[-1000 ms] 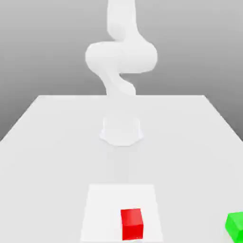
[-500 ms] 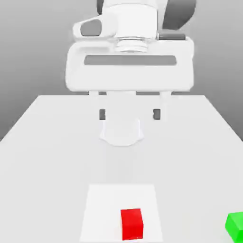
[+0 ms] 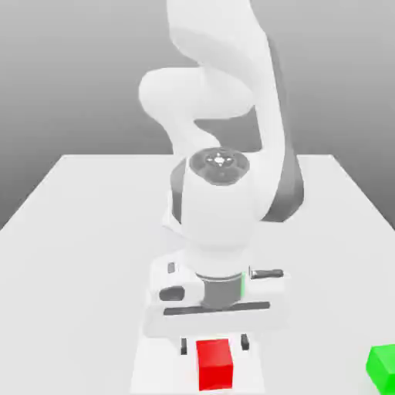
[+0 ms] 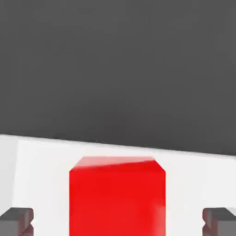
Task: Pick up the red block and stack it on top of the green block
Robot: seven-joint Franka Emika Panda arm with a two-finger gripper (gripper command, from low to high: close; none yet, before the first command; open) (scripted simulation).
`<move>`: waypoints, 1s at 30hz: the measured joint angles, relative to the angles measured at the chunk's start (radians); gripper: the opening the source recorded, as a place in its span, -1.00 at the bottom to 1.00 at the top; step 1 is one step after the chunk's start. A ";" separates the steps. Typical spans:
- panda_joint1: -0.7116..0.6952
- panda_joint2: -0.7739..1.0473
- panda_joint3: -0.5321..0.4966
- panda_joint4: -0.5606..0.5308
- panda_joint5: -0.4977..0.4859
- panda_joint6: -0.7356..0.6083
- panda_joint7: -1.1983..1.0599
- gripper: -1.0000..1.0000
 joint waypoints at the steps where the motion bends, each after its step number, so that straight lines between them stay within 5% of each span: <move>1: 0.000 0.000 0.000 0.000 0.000 0.000 0.000 -1.00; 7: -0.001 -0.002 0.001 0.000 -0.002 -0.001 0.001 -1.00; 12: -0.005 -0.154 0.011 -0.022 0.006 -0.133 -0.002 -1.00; 24: 0.303 -0.075 0.178 0.243 -0.073 -0.328 0.286 -1.00; 28: 0.350 0.044 0.157 0.269 -0.115 -0.234 0.333 -1.00; 29: 0.356 0.062 0.151 0.271 -0.119 -0.218 0.337 1.00; 30: 0.356 0.062 0.151 0.271 -0.119 -0.218 0.337 1.00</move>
